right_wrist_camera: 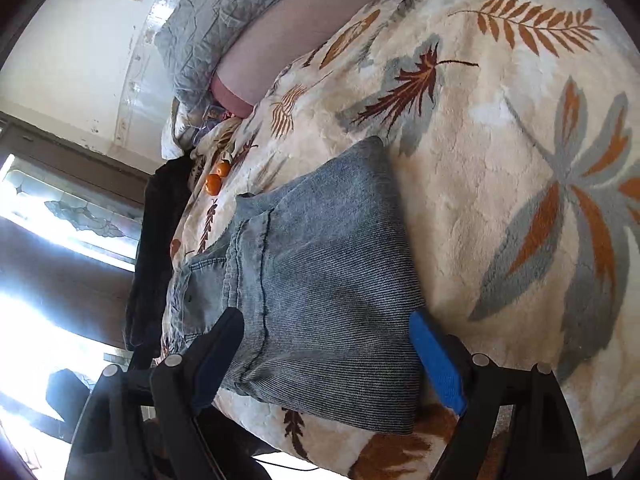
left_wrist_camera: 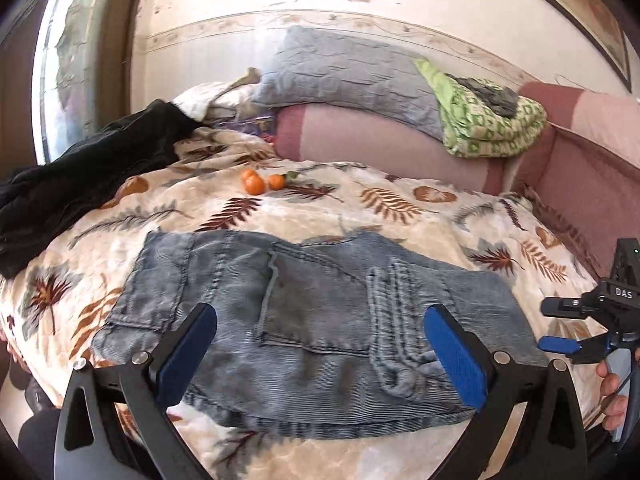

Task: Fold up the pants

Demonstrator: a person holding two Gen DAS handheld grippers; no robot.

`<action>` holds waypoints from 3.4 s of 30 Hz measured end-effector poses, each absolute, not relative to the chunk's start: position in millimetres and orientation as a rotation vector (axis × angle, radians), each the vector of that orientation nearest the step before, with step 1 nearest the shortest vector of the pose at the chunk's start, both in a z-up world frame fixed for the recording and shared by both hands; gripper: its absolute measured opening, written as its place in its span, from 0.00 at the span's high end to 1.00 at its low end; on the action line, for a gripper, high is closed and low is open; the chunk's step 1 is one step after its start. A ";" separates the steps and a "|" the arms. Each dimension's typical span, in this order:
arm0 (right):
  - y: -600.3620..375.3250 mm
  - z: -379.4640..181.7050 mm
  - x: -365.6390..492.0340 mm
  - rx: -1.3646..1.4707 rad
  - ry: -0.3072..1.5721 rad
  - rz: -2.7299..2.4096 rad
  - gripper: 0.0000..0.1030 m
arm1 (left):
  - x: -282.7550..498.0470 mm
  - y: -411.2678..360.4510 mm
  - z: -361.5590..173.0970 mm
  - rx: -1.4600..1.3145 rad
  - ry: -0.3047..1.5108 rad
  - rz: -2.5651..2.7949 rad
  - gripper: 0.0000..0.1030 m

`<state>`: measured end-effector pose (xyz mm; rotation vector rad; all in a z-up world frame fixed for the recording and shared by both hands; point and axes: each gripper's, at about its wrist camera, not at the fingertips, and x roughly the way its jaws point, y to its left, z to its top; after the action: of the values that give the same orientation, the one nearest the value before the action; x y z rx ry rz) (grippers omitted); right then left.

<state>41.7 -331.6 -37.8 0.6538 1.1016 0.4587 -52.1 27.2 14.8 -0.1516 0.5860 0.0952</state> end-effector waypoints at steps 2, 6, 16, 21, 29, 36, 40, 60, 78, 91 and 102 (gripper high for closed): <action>-331.5 -32.6 41.6 0.666 1.065 0.455 0.16 | -51.2 46.0 6.6 -0.181 0.617 0.132 0.00; -322.5 -29.8 45.8 0.676 1.038 0.443 0.16 | -58.4 72.5 -6.3 -0.227 0.617 0.186 0.00; -306.4 -34.9 45.1 0.611 1.081 0.358 0.15 | -54.9 97.7 -18.3 -0.391 0.681 0.127 0.00; -292.4 -15.0 50.4 0.561 1.043 0.339 0.15 | -55.8 101.4 -17.7 -0.419 0.712 0.088 0.00; -272.9 -20.0 97.6 0.598 1.068 0.326 0.15 | -51.7 101.1 -20.8 -0.411 0.737 0.089 0.00; -271.7 -41.2 98.0 0.613 1.071 0.335 0.15 | -48.7 88.2 -25.9 -0.326 0.745 0.120 0.00; -270.0 -48.1 94.6 0.617 1.080 0.355 0.15 | -44.3 76.9 -29.7 -0.278 0.752 0.142 0.00; -264.2 -45.3 85.9 0.513 1.099 0.381 0.15 | 2.2 88.2 27.0 -0.140 0.574 0.158 0.00; -249.1 -44.9 83.3 0.417 1.078 0.377 0.05 | 10.4 126.8 -23.8 -0.421 0.812 0.210 0.00; -273.1 -26.4 74.0 0.567 0.994 0.402 0.05 | 9.9 126.0 -24.2 -0.409 0.812 0.221 0.00; -271.2 -35.3 77.3 0.565 1.047 0.381 0.05 | 11.6 123.5 -25.3 -0.398 0.818 0.212 0.00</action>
<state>77.3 -271.2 -35.3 0.5648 1.0468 0.3812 11.6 123.5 -25.3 -0.3983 0.8178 0.2124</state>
